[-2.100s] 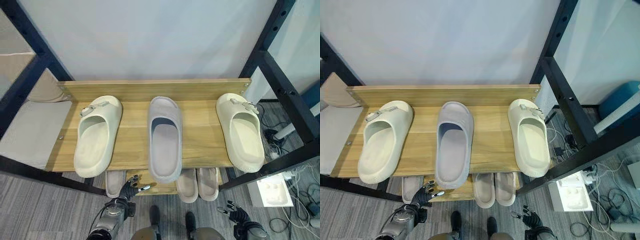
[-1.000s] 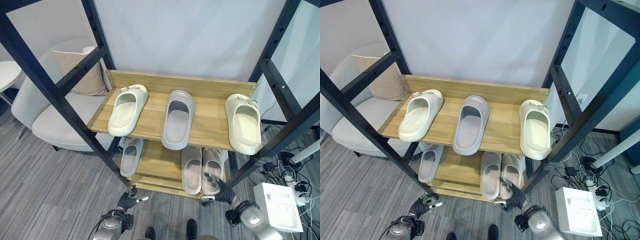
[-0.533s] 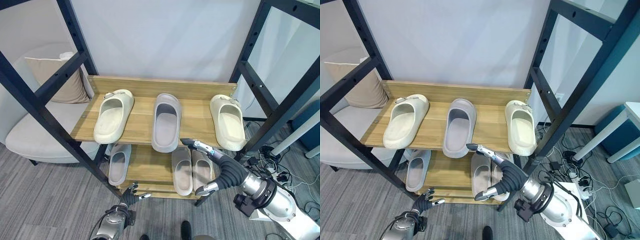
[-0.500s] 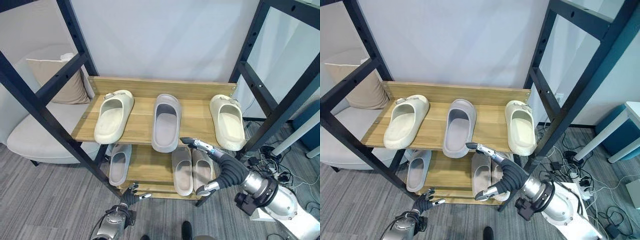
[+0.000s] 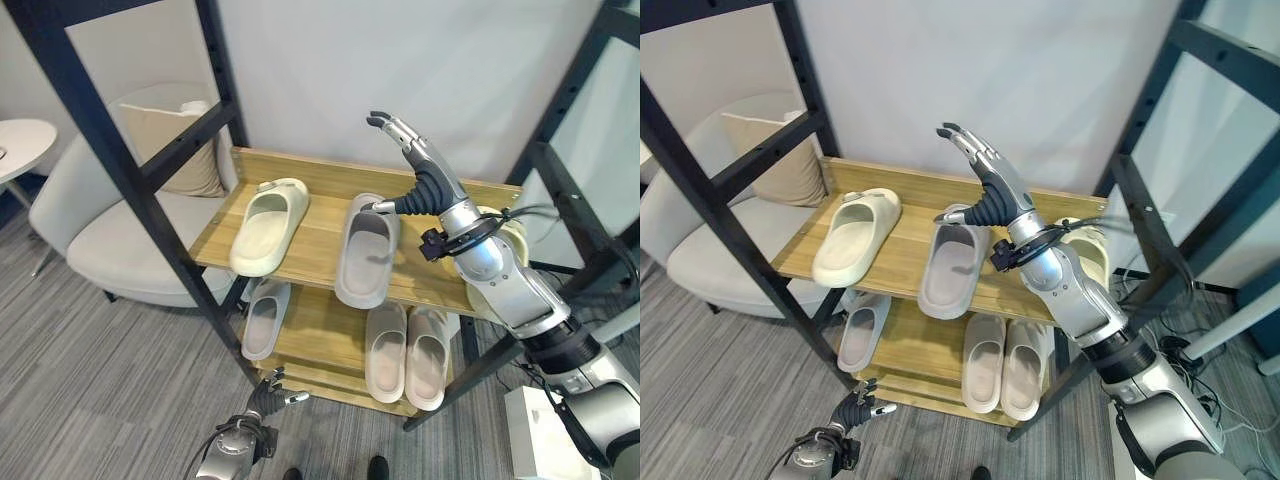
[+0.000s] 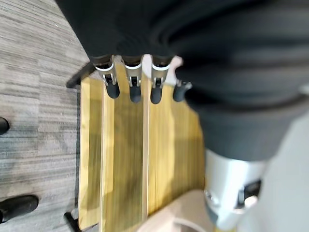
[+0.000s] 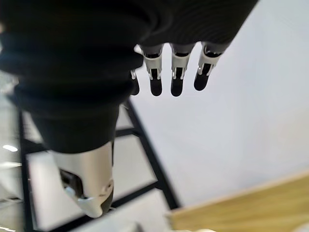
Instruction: Arrange the slippers neatly on the shoe rack.
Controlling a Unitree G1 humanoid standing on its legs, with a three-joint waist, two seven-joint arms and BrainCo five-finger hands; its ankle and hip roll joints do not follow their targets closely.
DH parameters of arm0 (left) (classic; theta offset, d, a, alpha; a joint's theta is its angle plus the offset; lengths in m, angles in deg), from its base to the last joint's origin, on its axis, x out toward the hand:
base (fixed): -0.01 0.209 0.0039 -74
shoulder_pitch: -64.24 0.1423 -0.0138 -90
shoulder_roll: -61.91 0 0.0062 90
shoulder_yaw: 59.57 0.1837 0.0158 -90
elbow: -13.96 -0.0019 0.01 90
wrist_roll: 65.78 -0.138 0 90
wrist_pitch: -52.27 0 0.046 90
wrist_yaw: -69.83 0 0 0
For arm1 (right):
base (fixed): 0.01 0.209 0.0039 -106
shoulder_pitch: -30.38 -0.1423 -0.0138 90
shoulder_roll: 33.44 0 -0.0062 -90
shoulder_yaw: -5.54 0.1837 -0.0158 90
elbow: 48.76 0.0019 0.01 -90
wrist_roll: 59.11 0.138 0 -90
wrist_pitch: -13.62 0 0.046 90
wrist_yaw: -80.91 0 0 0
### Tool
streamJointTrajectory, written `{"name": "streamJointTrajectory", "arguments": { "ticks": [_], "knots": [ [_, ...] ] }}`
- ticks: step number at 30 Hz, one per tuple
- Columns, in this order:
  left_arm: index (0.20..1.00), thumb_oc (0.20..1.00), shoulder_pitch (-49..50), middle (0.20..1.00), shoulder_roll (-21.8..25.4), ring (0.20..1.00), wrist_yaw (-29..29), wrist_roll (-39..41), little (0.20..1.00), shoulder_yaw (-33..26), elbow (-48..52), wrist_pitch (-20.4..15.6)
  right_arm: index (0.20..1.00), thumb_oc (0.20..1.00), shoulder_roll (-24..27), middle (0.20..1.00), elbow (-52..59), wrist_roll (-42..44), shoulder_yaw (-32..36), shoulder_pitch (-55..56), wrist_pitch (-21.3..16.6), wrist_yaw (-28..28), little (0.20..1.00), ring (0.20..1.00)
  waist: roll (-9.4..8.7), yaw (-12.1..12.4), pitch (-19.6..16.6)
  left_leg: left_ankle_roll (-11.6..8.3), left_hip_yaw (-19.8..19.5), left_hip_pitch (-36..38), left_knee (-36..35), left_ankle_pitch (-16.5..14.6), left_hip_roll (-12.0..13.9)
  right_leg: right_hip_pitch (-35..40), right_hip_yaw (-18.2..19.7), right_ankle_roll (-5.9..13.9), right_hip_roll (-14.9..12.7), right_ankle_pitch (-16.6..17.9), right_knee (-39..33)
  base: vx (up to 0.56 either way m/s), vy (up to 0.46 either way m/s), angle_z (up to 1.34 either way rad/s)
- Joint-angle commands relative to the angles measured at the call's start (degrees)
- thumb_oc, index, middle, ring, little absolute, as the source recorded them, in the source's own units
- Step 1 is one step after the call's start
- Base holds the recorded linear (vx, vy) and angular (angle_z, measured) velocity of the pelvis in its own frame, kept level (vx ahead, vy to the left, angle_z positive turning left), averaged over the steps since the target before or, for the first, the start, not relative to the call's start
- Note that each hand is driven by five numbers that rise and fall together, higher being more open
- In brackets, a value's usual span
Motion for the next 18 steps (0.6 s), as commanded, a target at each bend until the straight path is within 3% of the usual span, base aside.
{"name": "streamJointTrajectory", "arguments": {
  "ticks": [1,6,18],
  "knots": [
    [1.000,1.000,-3.42,1.000,1.72,1.000,-0.35,1.14,1.000,-0.14,2.57,-1.59,1.000,1.000,0.75,1.000,0.07,-9.47,3.82,-2.89,1.15,-5.80,1.000,1.000,-0.91,1.28,2.14,0.51,-2.09,-0.67,-0.29,-2.76,-0.22,6.91,-0.19,4.05,-2.46,-9.57,0.06,0.04,0.024,0.06],
    [1.000,1.000,-2.37,1.000,1.93,1.000,-0.22,0.07,1.000,-1.51,2.79,-1.79,1.000,1.000,-0.22,1.000,-2.46,-15.39,5.82,1.52,2.61,-7.74,1.000,1.000,-0.80,2.16,2.60,0.82,-2.89,-0.84,-0.29,-3.04,-0.65,7.04,-0.77,4.20,-2.78,-9.85,0.06,0.02,0.014,0.15],
    [1.000,1.000,-0.93,1.000,1.55,1.000,0.42,-1.52,1.000,-2.40,3.67,-2.08,1.000,1.000,0.58,1.000,-5.65,-18.12,6.55,8.45,3.60,-7.77,1.000,1.000,-0.27,2.11,3.25,1.07,-2.99,-0.54,-0.29,-3.75,-1.09,7.01,-0.83,4.42,-3.26,-10.06,0.06,0.01,0.002,0.00]
  ]
}}
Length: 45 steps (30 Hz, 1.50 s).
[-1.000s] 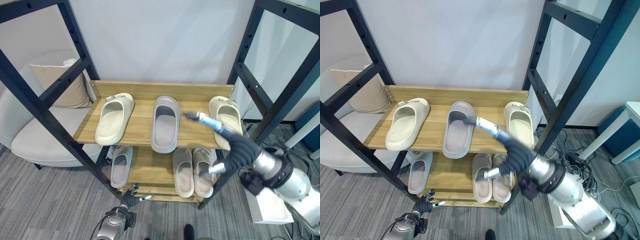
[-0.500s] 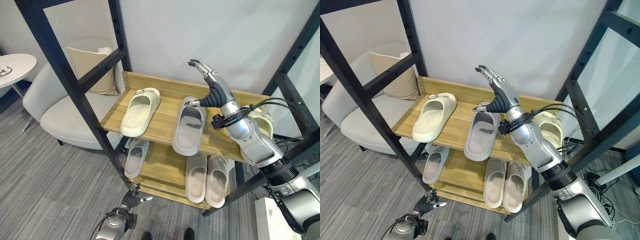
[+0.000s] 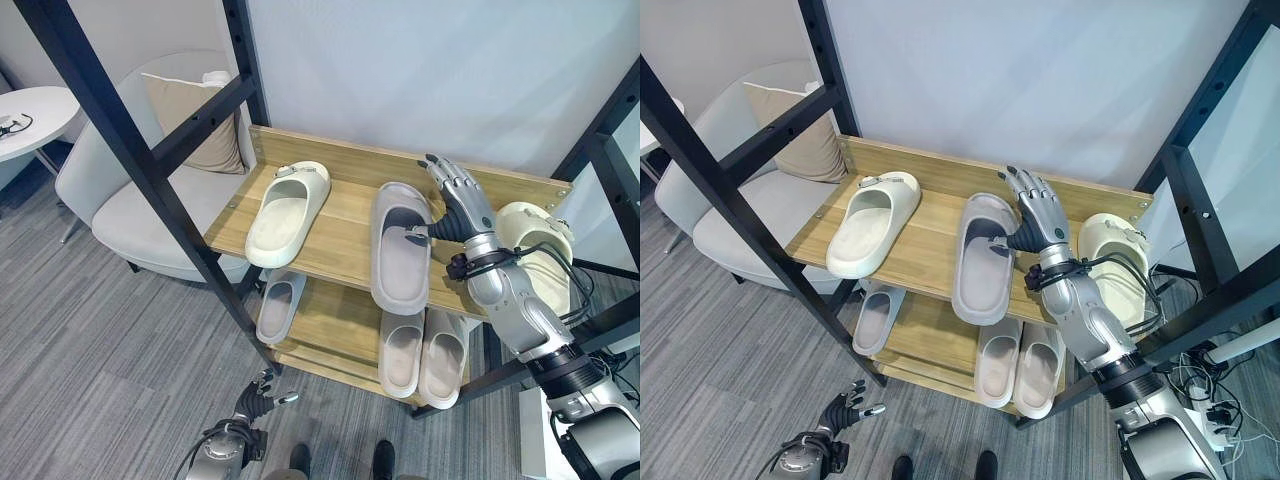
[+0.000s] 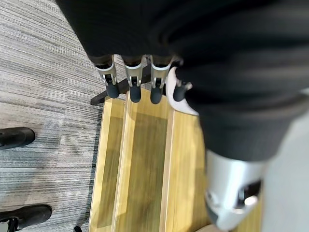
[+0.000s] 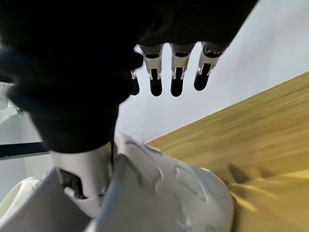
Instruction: Arrange the slippers neatly on the shoe rack.
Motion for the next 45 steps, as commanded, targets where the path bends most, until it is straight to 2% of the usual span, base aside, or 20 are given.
{"name": "streamJointTrajectory", "arguments": {
  "ticks": [1,2,4,5,10,14,18,19,21,26,27,29,31,32,33,35,36,38,41,45],
  "knots": [
    [1.000,1.000,-3.00,1.000,1.08,1.000,0.64,-0.95,1.000,0.56,1.76,-2.56,1.000,1.000,1.37,1.000,-3.09,-1.75,1.00,-3.53,0.07,-2.67,1.000,1.000,-1.45,1.47,-0.83,0.92,-1.43,-0.60,-0.08,-3.68,-0.88,6.07,0.63,4.31,-2.99,-9.24,0.10,0.03,0.010,0.00],
    [1.000,1.000,-2.92,1.000,1.19,1.000,0.60,-0.84,1.000,0.87,1.91,-2.74,0.940,0.940,1.30,0.940,-5.22,-1.39,0.54,-4.38,0.36,-3.10,0.940,0.940,-1.42,1.68,-0.81,0.89,-1.46,-0.59,-0.08,-3.67,-0.87,6.00,0.51,4.34,-2.98,-9.22,0.10,0.00,0.000,0.00],
    [1.000,1.000,-2.96,1.000,1.39,1.000,0.62,-0.42,1.000,1.59,2.17,-2.98,0.354,0.354,1.22,0.354,-9.94,-0.29,-1.10,-7.58,0.84,-3.95,0.354,0.354,-1.43,2.10,-0.70,0.79,-1.52,-0.66,-0.08,-3.58,-0.83,5.90,0.49,4.33,-3.01,-9.14,0.10,0.00,0.000,0.00],
    [1.000,1.000,-3.11,1.000,1.52,1.000,0.63,-0.21,1.000,1.97,2.19,-3.11,0.200,0.200,1.04,0.200,-12.23,0.17,-2.20,-9.46,1.10,-4.30,0.200,0.200,-1.45,2.39,-0.58,0.75,-1.57,-0.70,-0.08,-3.54,-0.84,5.83,0.47,4.31,-3.00,-9.12,0.10,0.00,0.000,0.00],
    [1.000,1.000,-3.30,1.000,1.84,1.000,0.84,1.23,1.000,3.49,1.29,-3.93,0.200,0.200,-0.58,0.200,-24.26,3.77,-8.03,-17.41,0.95,-4.72,0.200,0.200,-1.43,3.49,-0.28,0.52,-1.76,-0.89,-0.08,-3.27,-0.76,5.64,0.38,4.22,-2.87,-9.06,0.10,0.00,-0.003,-0.03],
    [1.000,1.000,-3.08,1.000,2.13,1.000,1.22,1.85,1.000,3.15,1.28,-3.88,0.200,0.200,-1.82,0.200,-22.93,8.20,-6.92,-15.71,-0.46,-5.66,0.200,0.200,-1.04,3.68,-0.39,0.48,-1.90,-0.65,-0.08,-3.27,-0.79,5.90,0.24,4.12,-2.71,-9.19,0.10,0.01,-0.003,0.02],
    [1.000,1.000,-2.77,1.000,1.96,1.000,2.13,1.35,1.000,0.53,0.20,-3.28,0.200,0.200,-1.96,0.200,-6.23,13.39,1.37,-6.74,-3.74,-6.91,0.200,0.200,-0.51,2.84,-0.52,0.50,-2.00,-0.22,-0.08,-3.42,-0.64,6.17,0.31,4.05,-2.61,-9.50,0.10,0.01,-0.021,0.10],
    [1.000,1.000,-1.81,1.000,1.71,1.000,2.40,0.89,1.000,-1.58,0.33,-2.80,0.200,0.200,-1.88,0.200,4.58,16.32,7.16,-0.97,-6.66,-7.24,0.200,0.200,-0.16,1.75,-0.64,0.52,-1.86,0.01,-0.08,-3.55,-0.55,6.18,0.45,4.02,-2.51,-9.62,0.10,0.01,-0.043,0.17],
    [1.000,1.000,-0.71,1.000,1.34,1.000,2.36,0.38,1.000,-3.12,0.59,-2.12,0.200,0.200,-2.70,0.200,16.61,20.45,12.89,5.56,-10.04,-6.28,0.200,0.200,0.01,0.61,-0.91,0.55,-1.63,-0.08,-0.08,-2.92,-0.33,5.98,0.59,3.91,-2.44,-9.17,0.10,-0.02,-0.047,0.08],
    [1.000,1.000,0.56,1.000,0.91,1.000,2.00,0.27,1.000,-4.16,0.48,-1.80,0.200,0.200,-4.35,0.200,27.86,32.65,15.53,13.53,-15.91,-1.35,0.200,0.200,0.15,-1.09,-1.26,0.35,-1.07,0.37,-0.08,-3.21,0.06,6.16,0.96,3.85,-2.17,-9.59,0.10,-0.02,-0.028,-0.08],
    [1.000,1.000,0.63,1.000,0.71,1.000,1.65,0.65,1.000,-3.92,0.20,-1.75,0.200,0.200,-5.88,0.200,31.10,43.87,14.25,16.01,-19.09,2.68,0.200,0.200,0.25,-1.62,-1.38,0.19,-0.68,0.27,-0.08,-2.90,0.26,5.95,1.14,3.79,-2.06,-9.41,0.10,-0.07,-0.047,-0.05],
    [1.000,1.000,0.22,1.000,0.12,1.000,1.62,1.08,1.000,-3.54,-0.85,-1.85,0.200,0.200,-7.08,0.200,33.27,51.40,10.62,17.27,-20.39,6.32,0.200,0.200,0.37,-1.98,-1.53,-0.01,-0.38,0.19,-0.08,-2.65,0.45,5.75,1.23,3.73,-1.98,-9.24,0.10,-0.06,-0.043,-0.13],
    [1.000,1.000,-1.14,1.000,-0.75,1.000,2.84,1.74,1.000,-2.43,-2.17,-2.96,0.200,0.200,-9.93,0.200,35.16,63.46,-1.31,17.80,-20.11,14.20,0.200,0.200,0.63,-1.95,-1.66,-0.39,-0.20,0.04,-0.08,-2.20,0.72,5.65,1.21,3.49,-1.80,-9.13,0.10,-0.06,-0.041,-0.25],
    [1.000,1.000,-1.14,1.000,-0.76,1.000,2.84,1.74,1.000,-2.44,-2.17,-2.96,0.200,0.200,-9.94,0.200,35.15,63.46,-1.31,17.79,-20.12,14.21,0.200,0.200,0.63,-1.97,-1.66,-0.39,-0.20,0.04,-0.08,-2.20,0.72,5.65,1.20,3.49,-1.80,-9.13,0.10,-0.05,-0.036,-0.03],
    [1.000,1.000,-2.44,1.000,-1.02,1.000,3.46,1.68,1.000,-1.37,-2.62,-3.69,0.200,0.200,-11.04,0.200,33.09,64.72,-8.31,14.85,-18.45,16.55,0.200,0.200,0.68,-1.34,-1.76,-0.59,-0.36,0.03,-0.08,-2.03,0.78,5.73,1.05,3.34,-1.76,-9.17,0.10,-0.03,-0.022,0.03],
    [1.000,1.000,-3.68,1.000,-0.86,1.000,3.93,1.99,1.000,-0.64,-2.00,-4.45,0.200,0.200,-12.56,0.200,29.55,64.44,-14.15,11.15,-16.54,18.52,0.200,0.200,0.80,-0.68,-1.77,-0.83,-0.71,0.06,-0.08,-1.85,0.90,5.97,0.60,3.15,-1.78,-9.32,0.10,-0.03,-0.021,0.06],
    [1.000,1.000,-3.71,1.000,-0.84,1.000,3.93,2.00,1.000,-0.74,-2.01,-4.46,0.200,0.200,-12.67,0.200,29.32,64.42,-14.26,10.97,-16.67,18.54,0.200,0.200,0.77,-0.81,-1.67,-0.84,-0.77,0.11,-0.08,-1.86,0.89,6.05,0.54,3.15,-1.78,-9.35,0.10,-0.02,-0.027,0.13],
    [1.000,1.000,-4.88,1.000,-0.56,1.000,4.99,3.78,1.000,-0.91,-0.57,-5.27,0.200,0.200,-14.66,0.200,23.24,61.70,-20.08,7.52,-14.86,19.91,0.200,0.200,0.77,0.46,-1.78,-1.04,-1.37,0.22,-0.08,-1.70,1.01,6.58,-0.15,2.89,-1.76,-9.58,0.10,-0.01,-0.031,0.31],
    [1.000,1.000,-5.00,1.000,-0.53,1.000,5.50,5.69,1.000,-1.86,0.57,-5.70,0.200,0.200,-15.19,0.200,19.80,57.05,-22.41,6.50,-14.12,20.82,0.200,0.200,0.69,1.16,-1.65,-1.12,-2.09,0.44,-0.08,-1.60,1.05,7.20,-0.81,2.65,-1.64,-9.88,0.10,0.00,-0.017,0.26],
    [1.000,1.000,-4.21,1.000,-0.63,1.000,5.44,6.56,1.000,-2.92,1.35,-5.88,0.200,0.200,-13.92,0.200,14.58,44.92,-24.10,7.12,-13.29,20.85,0.200,0.200,0.57,1.80,-1.32,-1.17,-3.00,0.48,-0.08,-1.54,1.07,7.79,-1.66,2.54,-1.54,-10.16,0.10,-0.01,-0.011,0.17]
  ]
}}
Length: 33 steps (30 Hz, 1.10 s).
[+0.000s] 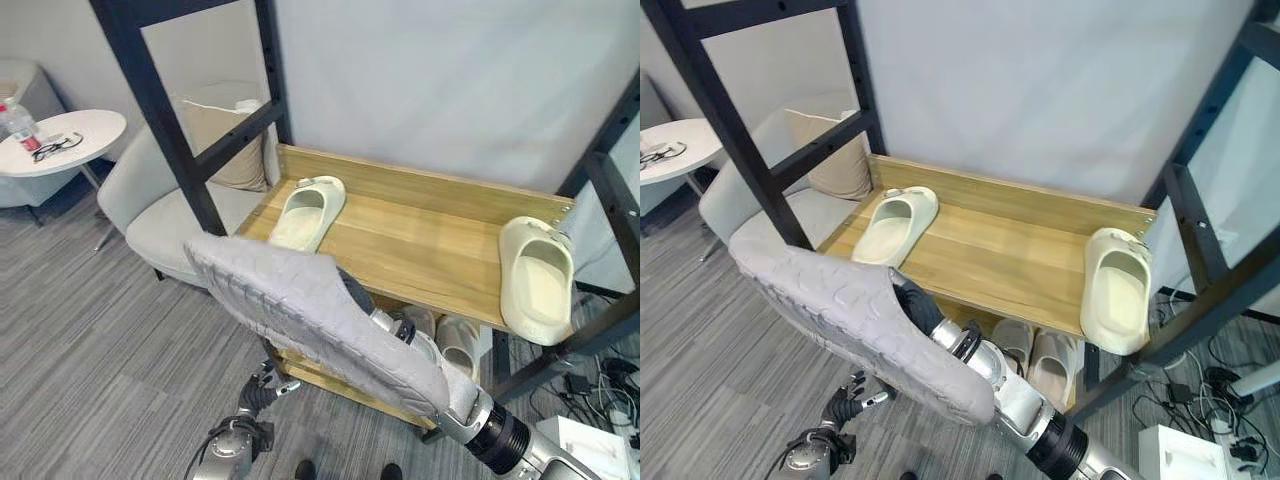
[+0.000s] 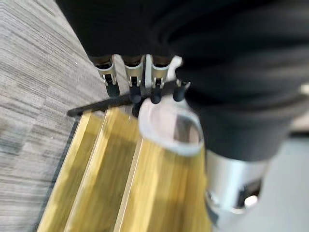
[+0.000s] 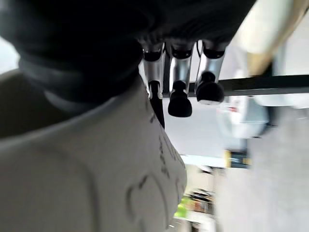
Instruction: Arrange the slippers neatly on the shoe rack.
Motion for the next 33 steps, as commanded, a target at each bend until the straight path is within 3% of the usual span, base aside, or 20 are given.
{"name": "streamJointTrajectory", "arguments": {
  "ticks": [1,6,7,11,12,14,15,17,25,33],
  "knots": [
    [1.000,1.000,-4.52,1.000,1.37,1.000,0.43,1.54,1.000,-0.94,-0.53,-3.71,0.200,0.200,0.41,0.200,1.61,-11.64,0.31,-1.57,-2.03,0.07,0.200,0.200,-0.94,0.71,2.53,-1.00,0.14,1.11,-0.26,-2.39,1.08,6.52,0.68,2.74,-1.40,-9.54,0.08,-0.01,-0.007,0.12],
    [1.000,1.000,-3.89,1.000,0.98,1.000,0.90,0.18,1.000,-1.13,-1.89,-3.73,0.200,0.200,1.00,0.200,-8.64,-26.92,-1.54,-0.38,-1.33,-2.99,0.200,0.200,-1.09,1.30,3.29,-1.12,-0.59,0.94,-0.26,-2.22,1.21,6.68,-0.17,2.67,-1.21,-9.79,0.08,0.00,-0.011,0.09],
    [1.000,1.000,-3.58,1.000,1.09,1.000,1.29,-0.91,1.000,-0.81,-2.29,-3.61,0.200,0.200,1.58,0.200,-13.95,-34.37,-1.76,0.27,-0.51,-5.42,0.200,0.200,-1.18,1.58,3.80,-1.17,-1.08,0.92,-0.26,-2.21,1.31,6.92,-0.56,2.61,-1.01,-10.03,0.08,0.01,-0.019,0.12],
    [1.000,1.000,-3.59,1.000,1.95,1.000,1.69,-1.54,1.000,0.48,-1.18,-3.91,0.200,0.200,2.82,0.200,-21.27,-43.03,0.05,-0.26,1.06,-11.67,0.200,0.200,-1.05,2.00,5.99,-1.14,-2.03,0.45,-0.12,-1.81,1.72,6.83,-1.33,2.52,-0.73,-10.33,0.29,-0.05,-0.025,0.13],
    [1.000,1.000,-3.93,1.000,2.04,1.000,1.79,-1.09,1.000,0.96,-0.71,-3.98,0.200,0.200,3.19,0.200,-22.79,-44.49,1.10,-0.36,1.79,-13.60,0.200,0.200,-0.92,1.97,7.17,-1.02,-2.22,-0.18,0.33,-1.72,1.72,6.38,-1.48,2.48,-0.75,-10.32,0.70,-0.22,0.009,0.07],
    [1.000,1.000,-8.54,1.000,1.60,1.000,3.35,1.20,1.000,4.18,1.80,-4.71,0.200,0.200,3.49,0.200,-27.26,-50.88,3.85,-2.11,5.22,-21.00,0.200,0.200,0.42,1.03,13.36,-0.29,-2.80,-6.85,6.09,-2.08,1.70,-1.63,-2.00,2.07,-2.43,-11.44,9.20,-0.42,0.051,0.07],
    [1.000,1.000,-8.73,1.000,1.59,1.000,3.37,1.23,1.000,4.21,1.78,-4.69,0.200,0.200,3.46,0.200,-27.40,-50.92,3.90,-2.26,5.20,-21.11,0.200,0.200,0.42,1.05,13.29,-0.27,-2.85,-7.39,6.58,-2.24,1.66,-2.17,-1.99,2.06,-2.51,-11.65,9.73,-0.48,0.080,0.25],
    [1.000,1.000,-13.19,1.000,2.58,1.000,5.32,4.29,1.000,6.36,8.08,-6.79,0.200,0.200,2.79,0.200,-32.35,-51.36,6.49,-6.98,7.73,-27.77,0.200,0.200,1.68,0.61,16.63,-0.03,-4.03,-20.23,18.08,-4.09,-0.25,-14.26,-1.47,1.58,-4.11,-13.41,21.00,-0.43,0.097,0.19],
    [1.000,1.000,-19.57,1.000,7.34,1.000,8.28,-1.45,1.000,6.87,17.23,-7.89,0.200,0.200,2.97,0.200,-38.61,-44.15,16.27,-15.48,9.76,-38.51,0.200,0.200,2.63,1.34,16.25,0.86,-5.58,-34.47,30.75,-7.90,-1.40,-28.58,-0.27,0.96,-6.69,-18.10,35.80,-0.11,0.098,0.12],
    [1.000,1.000,-21.10,1.000,8.70,1.000,9.10,1.06,1.000,4.64,20.22,-9.25,0.200,0.200,4.93,0.200,-46.22,-38.22,20.47,-25.26,10.92,-43.37,0.200,0.200,2.26,2.54,16.44,1.22,-5.89,-39.92,32.78,-8.45,-2.15,-33.58,-0.63,1.04,-7.44,-18.16,37.77,-0.05,0.049,-0.02]
  ]
}}
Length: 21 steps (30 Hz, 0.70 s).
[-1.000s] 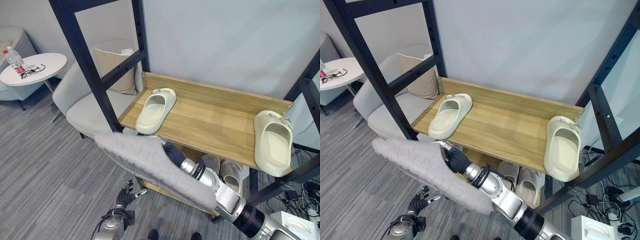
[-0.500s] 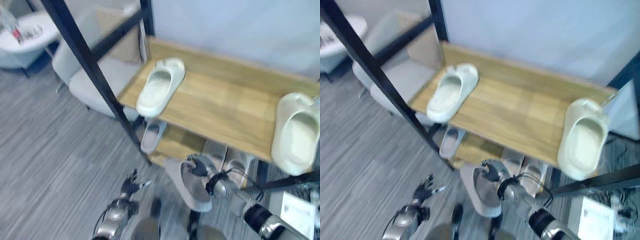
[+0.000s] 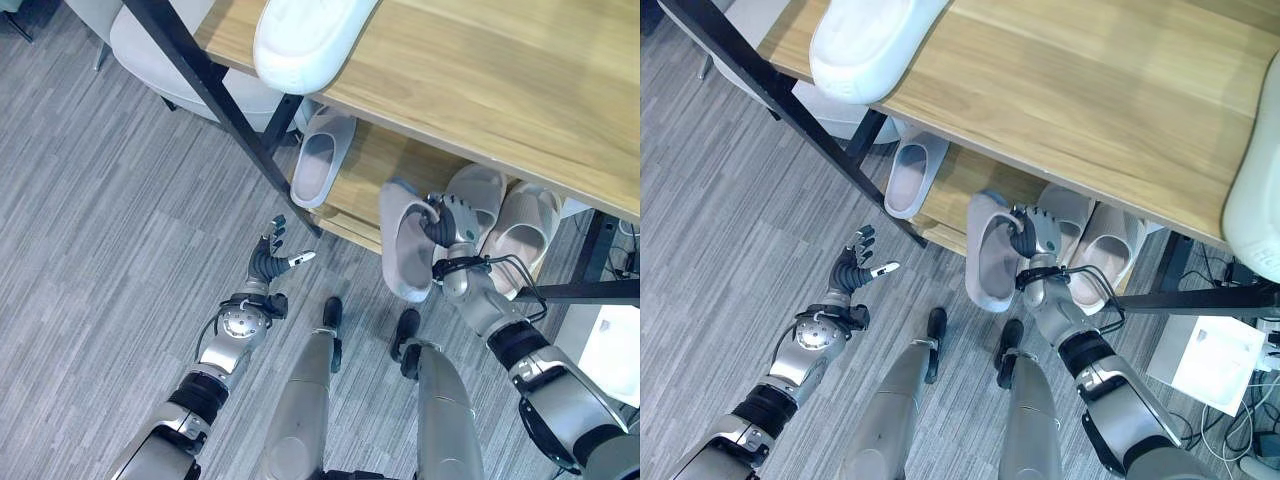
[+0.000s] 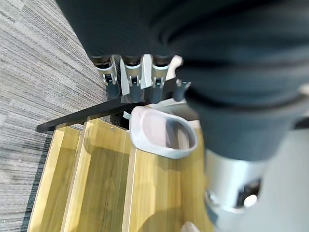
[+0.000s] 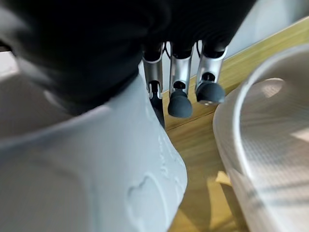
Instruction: Arrange the slippers neatly on the shoe rack.
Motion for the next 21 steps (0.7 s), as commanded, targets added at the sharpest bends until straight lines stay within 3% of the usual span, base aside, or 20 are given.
{"name": "streamJointTrajectory", "arguments": {
  "ticks": [1,5,6,16,17,21],
  "knots": [
    [1.000,1.000,3.83,1.000,0.42,1.000,0.85,0.26,1.000,-1.40,3.44,-4.28,0.200,0.200,-0.10,0.200,-0.85,2.63,1.95,-1.42,-0.19,-4.81,0.200,0.200,-1.72,1.79,-5.91,0.83,-1.95,-1.07,-1.09,-2.22,0.18,4.01,1.52,4.10,-1.71,-5.82,0.17,-0.02,0.041,0.03],
    [1.000,1.000,4.38,1.000,0.73,1.000,0.20,1.12,1.000,-1.12,4.09,-4.73,0.200,0.200,1.32,0.200,-5.26,4.26,1.30,-5.86,-0.04,-5.15,0.200,0.200,-1.88,2.56,-5.31,0.91,-1.98,-2.21,-1.20,-2.09,-0.14,2.95,1.58,4.05,-1.92,-5.78,-0.01,0.00,0.026,0.05],
    [1.000,1.000,4.74,1.000,1.17,1.000,-0.21,1.58,1.000,-0.63,4.57,-4.89,0.200,0.200,2.03,0.200,-8.24,5.54,0.38,-8.55,-0.01,-5.07,0.200,0.200,-2.04,3.18,-4.78,0.65,-2.27,-2.57,-0.26,-4.04,-0.47,2.77,2.01,4.34,-1.95,-7.54,0.76,0.07,-0.005,0.09],
    [1.000,1.000,4.63,1.000,2.97,1.000,-1.24,3.59,1.000,3.18,6.41,-5.79,0.200,0.200,4.26,0.200,-29.05,9.55,-7.78,-21.24,-0.40,-4.85,0.200,0.200,-1.85,6.64,-3.61,-0.42,-4.52,-9.91,1.33,-3.40,-1.53,-3.02,-0.38,4.31,-2.74,-9.14,3.06,0.02,-0.033,0.16],
    [1.000,1.000,4.61,1.000,2.97,1.000,-1.30,3.59,1.000,3.61,6.16,-5.93,1.000,1.000,4.14,1.000,-30.02,9.69,-8.16,-21.91,-0.38,-4.92,1.000,1.000,-1.80,6.82,-3.77,-0.49,-4.56,-10.27,1.31,-3.41,-1.59,-3.39,-0.58,4.34,-2.79,-9.13,3.02,0.04,-0.020,0.18],
    [1.000,1.000,4.71,1.000,2.94,1.000,-1.90,4.75,1.000,4.29,5.92,-6.00,1.000,1.000,2.00,1.000,-33.51,11.93,-9.19,-23.33,-0.71,-2.78,1.000,1.000,-1.74,7.42,-4.42,-0.64,-4.47,-10.04,0.32,-3.39,-1.61,-3.19,-0.74,4.46,-2.64,-8.94,2.03,0.04,-0.016,0.11]
  ]
}}
